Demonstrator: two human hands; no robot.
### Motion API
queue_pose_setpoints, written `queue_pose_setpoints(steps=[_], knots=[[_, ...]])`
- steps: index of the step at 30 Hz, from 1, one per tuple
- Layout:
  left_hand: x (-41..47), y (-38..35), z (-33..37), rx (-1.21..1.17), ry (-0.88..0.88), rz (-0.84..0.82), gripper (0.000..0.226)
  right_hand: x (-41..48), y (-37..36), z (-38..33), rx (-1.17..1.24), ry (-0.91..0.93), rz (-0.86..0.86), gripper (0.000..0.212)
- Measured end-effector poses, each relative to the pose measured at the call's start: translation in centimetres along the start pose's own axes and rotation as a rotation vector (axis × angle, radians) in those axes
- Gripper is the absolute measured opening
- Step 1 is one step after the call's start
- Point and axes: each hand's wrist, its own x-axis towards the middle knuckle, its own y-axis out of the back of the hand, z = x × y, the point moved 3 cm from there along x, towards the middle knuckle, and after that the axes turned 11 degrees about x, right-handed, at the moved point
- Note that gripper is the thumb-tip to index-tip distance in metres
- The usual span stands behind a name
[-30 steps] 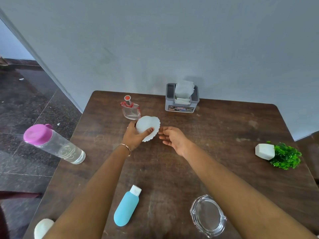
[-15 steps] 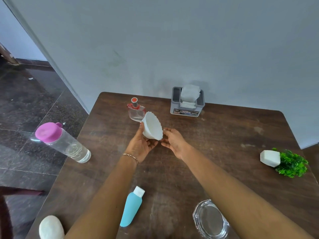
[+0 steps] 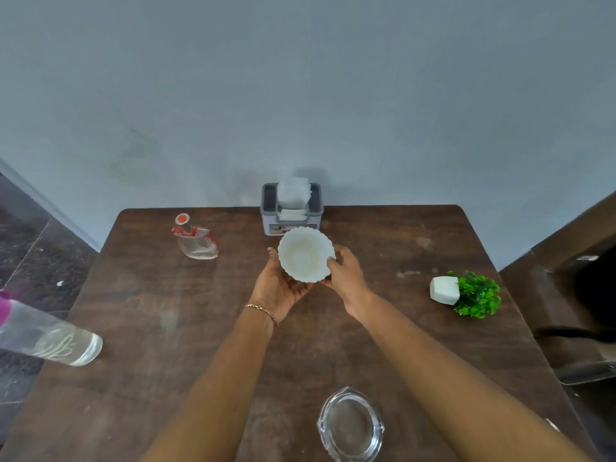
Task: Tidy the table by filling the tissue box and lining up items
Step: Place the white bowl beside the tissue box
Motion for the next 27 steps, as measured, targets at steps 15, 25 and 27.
queue_pose_setpoints(steps=[15,25,27], knots=[[6.3,-10.3,-1.0,0.119,-0.025,0.146,0.029,8.6,8.7,-3.2,0.113,-0.113,0.217,0.041],[12.0,-11.2,0.6,0.138,-0.076,0.198,0.042,14.8,7.4,-4.1,0.172,-0.15,0.16,0.035],[12.7,-11.3,0.6,0.135,-0.082,0.209,0.044,15.7,7.3,-4.1,0.183,-0.154,0.161,0.034]])
